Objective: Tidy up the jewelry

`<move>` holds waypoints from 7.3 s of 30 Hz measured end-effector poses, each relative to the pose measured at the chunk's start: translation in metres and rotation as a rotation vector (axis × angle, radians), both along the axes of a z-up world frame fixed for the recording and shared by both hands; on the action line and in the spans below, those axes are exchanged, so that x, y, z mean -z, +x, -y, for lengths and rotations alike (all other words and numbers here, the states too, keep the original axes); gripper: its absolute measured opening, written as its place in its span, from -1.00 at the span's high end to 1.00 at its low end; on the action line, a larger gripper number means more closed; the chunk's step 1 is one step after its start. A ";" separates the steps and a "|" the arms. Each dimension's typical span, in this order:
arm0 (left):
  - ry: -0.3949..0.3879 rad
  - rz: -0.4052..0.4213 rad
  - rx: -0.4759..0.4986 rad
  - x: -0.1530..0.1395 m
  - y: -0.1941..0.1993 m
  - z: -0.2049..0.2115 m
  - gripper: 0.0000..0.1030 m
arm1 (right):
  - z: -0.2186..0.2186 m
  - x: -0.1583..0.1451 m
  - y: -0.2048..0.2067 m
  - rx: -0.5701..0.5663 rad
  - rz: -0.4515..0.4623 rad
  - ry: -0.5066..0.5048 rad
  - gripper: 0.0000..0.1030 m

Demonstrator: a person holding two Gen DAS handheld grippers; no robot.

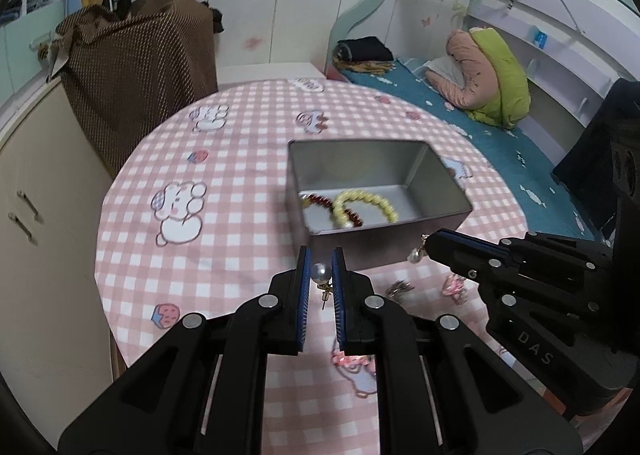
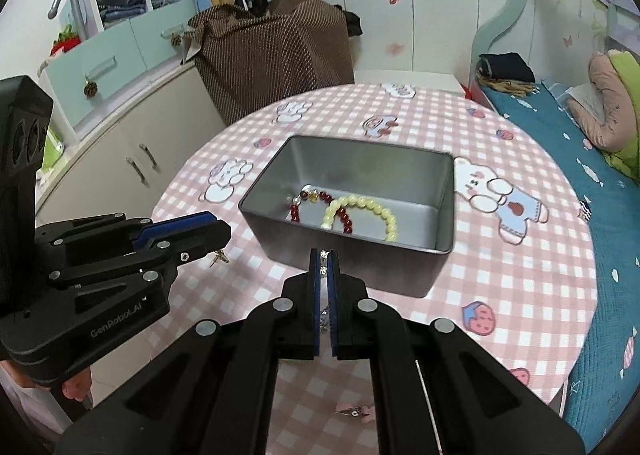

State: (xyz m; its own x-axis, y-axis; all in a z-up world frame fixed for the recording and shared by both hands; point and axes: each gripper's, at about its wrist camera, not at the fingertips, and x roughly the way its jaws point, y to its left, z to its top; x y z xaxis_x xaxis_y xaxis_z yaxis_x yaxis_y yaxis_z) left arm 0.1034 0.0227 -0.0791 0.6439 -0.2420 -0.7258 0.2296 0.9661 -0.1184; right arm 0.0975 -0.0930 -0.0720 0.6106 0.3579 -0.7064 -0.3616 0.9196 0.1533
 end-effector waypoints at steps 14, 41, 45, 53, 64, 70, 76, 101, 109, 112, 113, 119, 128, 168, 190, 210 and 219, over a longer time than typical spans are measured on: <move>0.007 0.084 0.059 -0.032 0.010 0.030 0.79 | 0.017 -0.028 0.011 0.045 0.083 0.043 0.94; -0.010 -0.013 0.042 0.006 0.068 0.036 0.77 | 0.026 0.004 0.053 0.066 0.000 0.028 0.88; 0.010 -0.004 0.016 0.007 0.068 0.033 0.21 | 0.027 -0.001 0.048 0.104 0.052 -0.034 0.68; 0.013 0.007 -0.019 0.003 0.064 0.022 0.04 | 0.042 -0.004 0.047 0.166 0.069 -0.038 0.00; 0.019 0.019 -0.015 -0.002 0.053 0.022 -0.03 | 0.043 -0.008 0.037 0.170 0.070 -0.031 0.00; 0.020 0.026 -0.025 -0.005 0.043 0.018 -0.14 | 0.047 -0.011 0.027 0.191 0.082 -0.031 -0.15; 0.023 0.023 -0.036 -0.003 0.030 0.012 -0.18 | 0.053 -0.015 0.014 0.223 0.095 -0.037 -0.43; 0.025 -0.055 0.003 0.027 -0.022 -0.007 -0.74 | 0.066 0.017 -0.032 0.253 0.012 -0.080 -0.83; 0.001 -0.079 0.110 0.045 -0.035 0.003 -0.75 | 0.062 0.041 -0.041 0.234 -0.053 -0.088 -0.83; 0.022 -0.070 0.116 0.052 -0.037 0.007 -0.75 | 0.063 0.049 -0.042 0.229 -0.073 -0.090 -0.83; 0.030 -0.065 0.118 0.053 -0.037 0.008 -0.75 | 0.064 0.051 -0.043 0.227 -0.078 -0.089 -0.83; 0.069 -0.047 0.137 0.063 -0.035 0.015 -0.71 | 0.063 0.057 -0.049 0.208 -0.081 -0.083 -0.83; 0.106 -0.055 0.146 0.072 -0.033 0.019 0.00 | 0.053 0.065 -0.056 0.147 -0.081 -0.084 -0.83; 0.107 -0.034 0.072 0.070 -0.038 -0.017 -0.01 | 0.010 0.041 -0.056 -0.018 0.129 -0.137 -0.07; 0.102 -0.022 0.020 0.070 -0.023 -0.049 -0.07 | -0.052 0.064 -0.030 -0.383 0.060 -0.268 0.31; 0.051 -0.018 0.093 0.068 -0.019 -0.032 -0.19 | -0.026 0.044 -0.026 -0.276 0.061 -0.206 0.96; 0.041 0.004 0.133 0.062 -0.011 -0.011 -0.32 | -0.004 0.021 -0.029 -0.199 0.104 -0.152 0.96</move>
